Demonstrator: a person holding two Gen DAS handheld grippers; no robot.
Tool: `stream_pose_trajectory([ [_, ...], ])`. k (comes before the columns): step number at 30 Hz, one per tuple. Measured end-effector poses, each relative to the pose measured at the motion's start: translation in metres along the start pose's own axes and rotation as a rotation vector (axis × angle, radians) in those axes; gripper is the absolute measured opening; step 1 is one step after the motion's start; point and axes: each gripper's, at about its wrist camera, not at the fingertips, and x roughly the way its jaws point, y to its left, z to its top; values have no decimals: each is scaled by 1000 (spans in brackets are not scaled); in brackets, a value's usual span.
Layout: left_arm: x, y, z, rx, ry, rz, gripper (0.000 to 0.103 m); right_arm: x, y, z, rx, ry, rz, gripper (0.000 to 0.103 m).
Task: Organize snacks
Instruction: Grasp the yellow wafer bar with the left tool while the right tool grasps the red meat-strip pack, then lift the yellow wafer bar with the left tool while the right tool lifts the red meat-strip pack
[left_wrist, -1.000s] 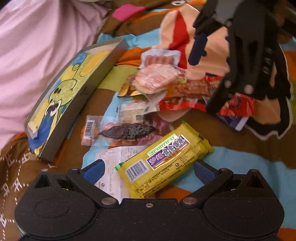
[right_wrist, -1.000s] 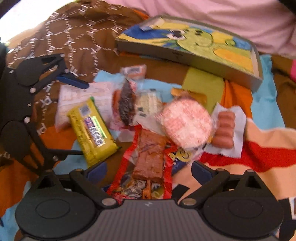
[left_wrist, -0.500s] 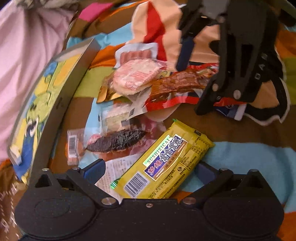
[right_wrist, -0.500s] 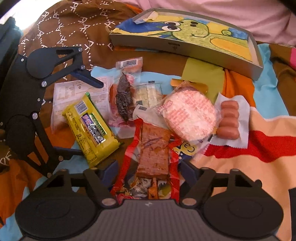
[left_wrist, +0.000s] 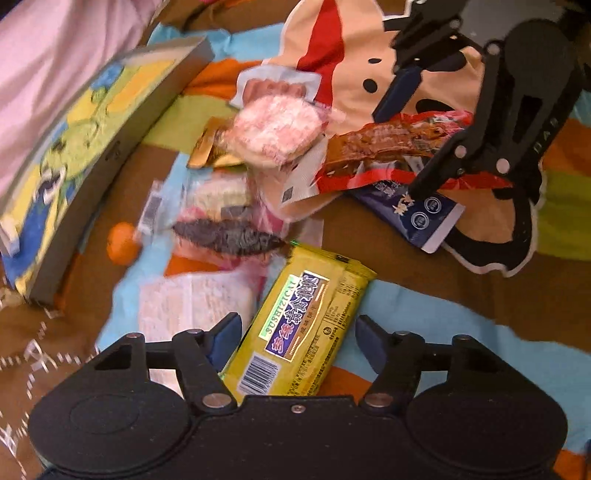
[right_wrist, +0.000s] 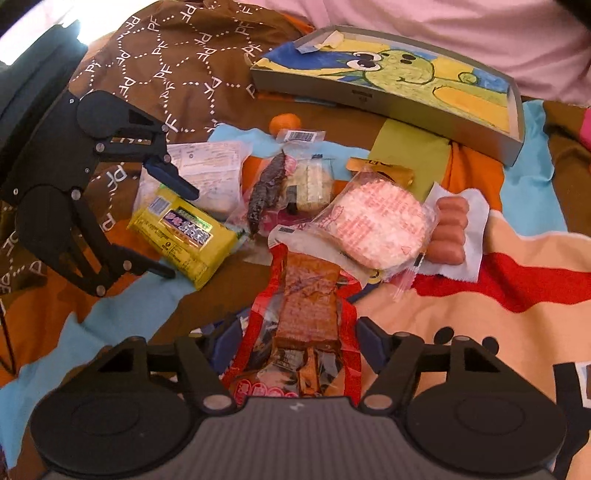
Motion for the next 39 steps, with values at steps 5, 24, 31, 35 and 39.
stream_pose_trajectory([
  [5, 7, 2, 2, 10, 20, -14, 83, 9, -2, 3, 20, 20, 12, 77],
  [24, 1, -1, -3, -205, 94, -25, 53, 9, 4, 0, 13, 61, -11, 62],
  [31, 14, 18, -9, -367, 137, -71, 66, 18, 1, 7, 50, 103, -3, 67],
  [35, 14, 25, -12, -417, 138, -95, 62, 17, -1, 9, 79, 99, -13, 63],
  [39, 11, 23, -12, -424, 159, -74, 54, 10, 2, 4, 46, 96, -24, 54],
])
